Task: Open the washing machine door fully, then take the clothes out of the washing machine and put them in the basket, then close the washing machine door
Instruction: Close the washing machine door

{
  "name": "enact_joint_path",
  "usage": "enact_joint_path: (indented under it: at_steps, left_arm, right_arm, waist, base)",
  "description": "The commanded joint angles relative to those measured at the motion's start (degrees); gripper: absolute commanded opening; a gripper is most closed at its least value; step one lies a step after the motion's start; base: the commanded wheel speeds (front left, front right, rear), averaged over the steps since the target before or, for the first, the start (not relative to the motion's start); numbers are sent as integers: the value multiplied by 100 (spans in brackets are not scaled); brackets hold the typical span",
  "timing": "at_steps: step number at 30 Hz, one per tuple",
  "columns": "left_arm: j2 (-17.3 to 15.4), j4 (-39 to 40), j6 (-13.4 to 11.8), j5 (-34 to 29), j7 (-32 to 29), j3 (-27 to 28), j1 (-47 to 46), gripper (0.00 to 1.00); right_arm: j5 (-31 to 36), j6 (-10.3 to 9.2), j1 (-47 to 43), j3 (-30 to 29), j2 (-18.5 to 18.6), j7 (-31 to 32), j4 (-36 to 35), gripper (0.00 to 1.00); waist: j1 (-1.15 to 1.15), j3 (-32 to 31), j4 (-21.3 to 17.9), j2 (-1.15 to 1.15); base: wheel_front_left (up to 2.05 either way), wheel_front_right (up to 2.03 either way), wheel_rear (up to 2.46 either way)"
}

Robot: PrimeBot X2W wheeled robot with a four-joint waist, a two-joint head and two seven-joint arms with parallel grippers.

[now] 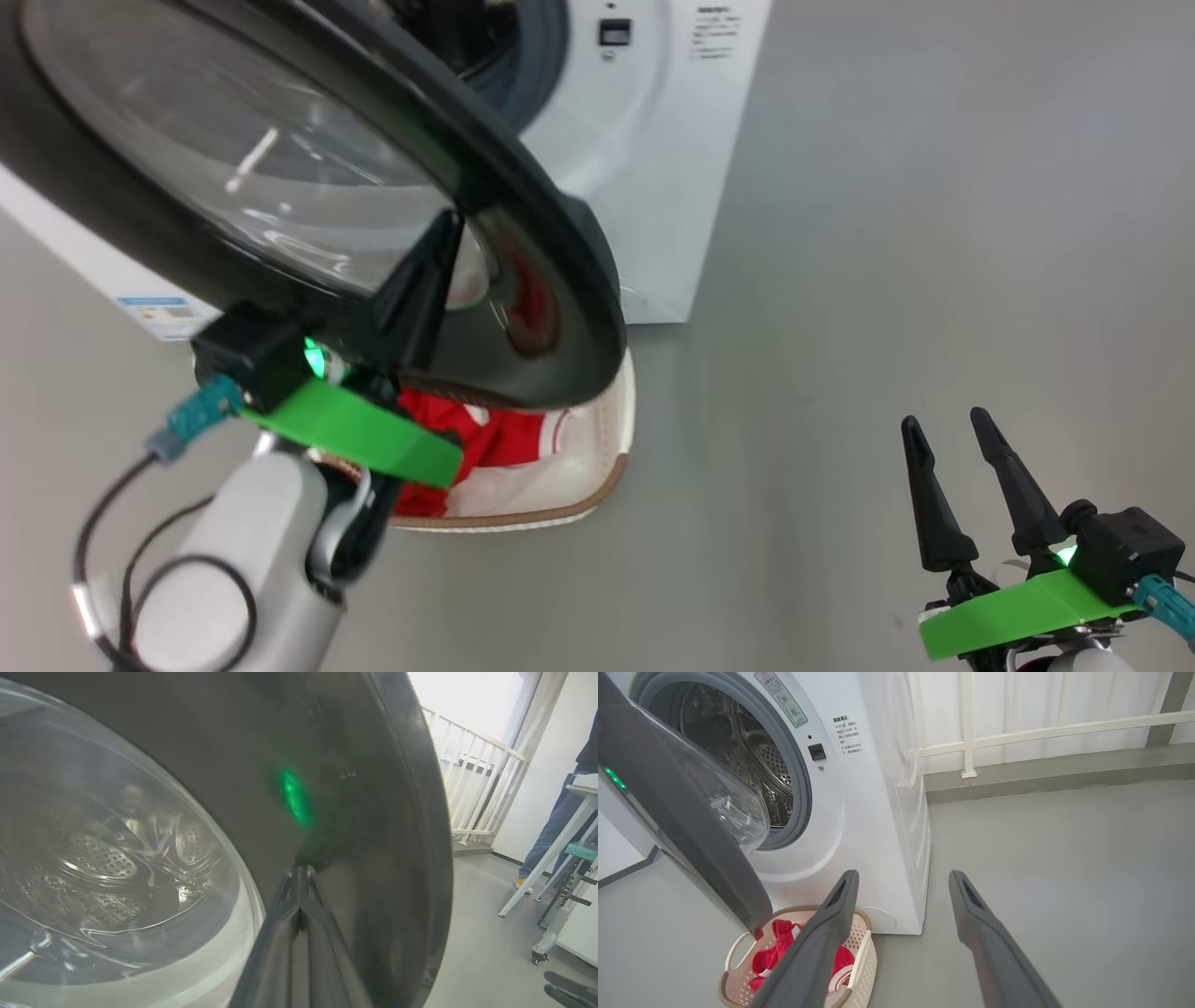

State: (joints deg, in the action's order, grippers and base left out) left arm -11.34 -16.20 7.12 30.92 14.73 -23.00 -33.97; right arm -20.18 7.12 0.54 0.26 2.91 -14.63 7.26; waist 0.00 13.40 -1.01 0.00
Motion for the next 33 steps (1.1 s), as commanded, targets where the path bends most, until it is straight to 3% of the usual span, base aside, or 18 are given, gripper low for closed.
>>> enact_joint_path:
  at_steps: [1, 8, 18, 33]
  left_arm:
    - [-73, 32, 36, 128, 27, 178, -353, 0]
    - [-102, -492, 36, 469, 27, 410, -1074, 0]
    - [-212, -943, 36, 493, 27, 447, -1611, 0]
    - [-109, -934, 36, 425, 27, 704, -687, 0]
  right_arm:
    - [-40, 36, 210, 100, 6, -37, -166, 100]
    - [-204, 36, 348, 104, -1, -37, -203, 100]
    - [-292, 36, 425, 88, -2, -37, -199, 100]
    - [-159, 36, 250, -16, -2, -37, -161, 100]
  waist:
    - [0, 193, -266, 0]
    - [0, 412, -568, 0]
    - [0, 514, -681, 0]
    - [0, 176, -432, 0]
  base:
    - [0, 0, 0]
    - [0, 0, 0]
    - [0, 0, 0]
    - [0, 0, 0]
